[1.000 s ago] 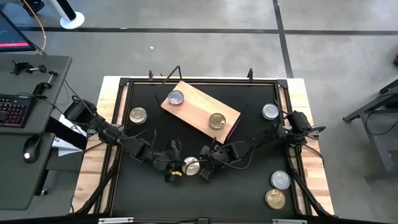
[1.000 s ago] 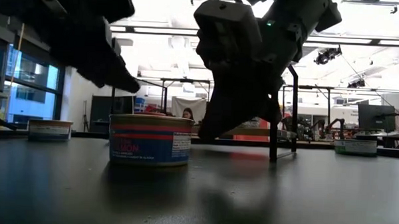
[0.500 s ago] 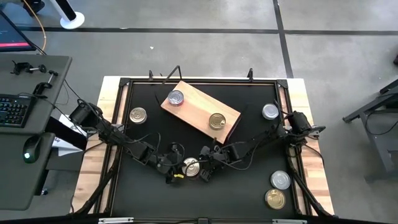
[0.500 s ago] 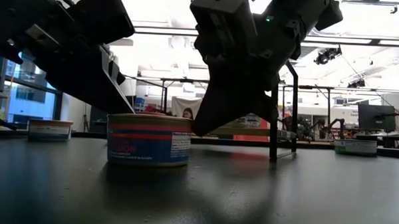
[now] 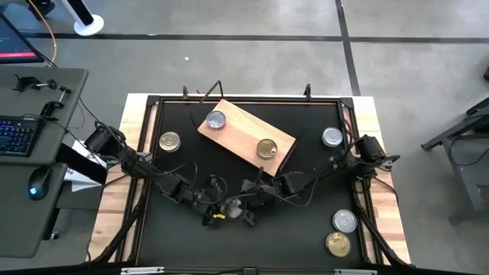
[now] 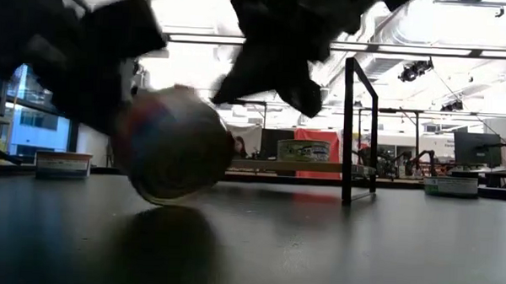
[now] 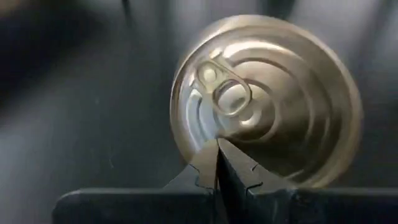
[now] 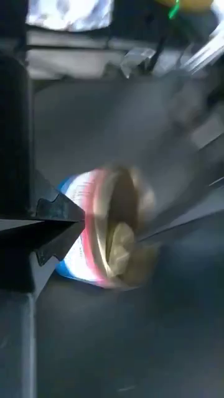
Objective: Stack canned seafood by type on shelf
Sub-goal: Put the bottom blue and pink tuna can on the shelf
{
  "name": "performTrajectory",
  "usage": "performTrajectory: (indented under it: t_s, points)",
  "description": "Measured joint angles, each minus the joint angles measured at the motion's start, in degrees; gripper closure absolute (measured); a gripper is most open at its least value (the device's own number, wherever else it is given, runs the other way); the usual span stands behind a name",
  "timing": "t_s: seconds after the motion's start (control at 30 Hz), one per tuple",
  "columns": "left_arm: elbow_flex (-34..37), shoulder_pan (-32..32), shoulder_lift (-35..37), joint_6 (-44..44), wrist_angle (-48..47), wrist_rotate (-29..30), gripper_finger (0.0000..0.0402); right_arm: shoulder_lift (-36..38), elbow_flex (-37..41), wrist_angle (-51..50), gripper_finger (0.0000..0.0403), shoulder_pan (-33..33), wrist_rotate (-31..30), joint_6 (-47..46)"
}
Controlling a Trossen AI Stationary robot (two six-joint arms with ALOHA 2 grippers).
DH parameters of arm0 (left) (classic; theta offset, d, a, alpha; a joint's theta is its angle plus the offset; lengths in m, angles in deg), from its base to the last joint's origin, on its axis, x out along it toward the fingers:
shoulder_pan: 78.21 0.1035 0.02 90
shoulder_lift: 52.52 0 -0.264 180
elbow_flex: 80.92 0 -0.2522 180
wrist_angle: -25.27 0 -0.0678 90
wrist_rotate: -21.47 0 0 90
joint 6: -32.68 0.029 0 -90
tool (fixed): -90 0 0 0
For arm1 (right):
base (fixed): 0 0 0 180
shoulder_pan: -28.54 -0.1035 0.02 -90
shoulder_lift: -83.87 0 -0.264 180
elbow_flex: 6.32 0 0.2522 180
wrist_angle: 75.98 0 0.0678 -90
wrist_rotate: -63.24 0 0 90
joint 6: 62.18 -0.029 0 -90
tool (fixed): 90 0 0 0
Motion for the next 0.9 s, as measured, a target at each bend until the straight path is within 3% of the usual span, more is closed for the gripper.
performTrajectory:
  t_s: [0.3, 0.5, 0.63, 0.77, 0.9]
  points:
    - [0.25, -0.03, 0.59, -1.08, -5.68, -2.37, 0.0401, -0.09, -2.87, -1.26, 0.0403, 1.33, -0.07, 4.67]
    - [0.23, -0.52, 9.65, -7.73, -21.42, -2.49, 0.0401, 1.83, -5.36, -11.02, 0.0403, 2.23, -0.12, 9.04]
    - [0.14, -2.4, 17.84, -19.59, -25.67, -4.06, 0.0398, 4.27, -6.0, -21.14, 0.0403, 2.22, -1.35, 11.32]
    - [0.16, -6.43, 23.47, -28.63, -20.22, -4.76, 0.0364, 6.51, -5.97, -30.7, 0.0403, 2.02, -2.15, 11.54]
    - [-0.97, -11.06, 24.07, -32.02, -10.26, -3.38, 0.0309, 7.44, -4.67, -38.75, 0.0403, 1.32, -4.06, 11.19]
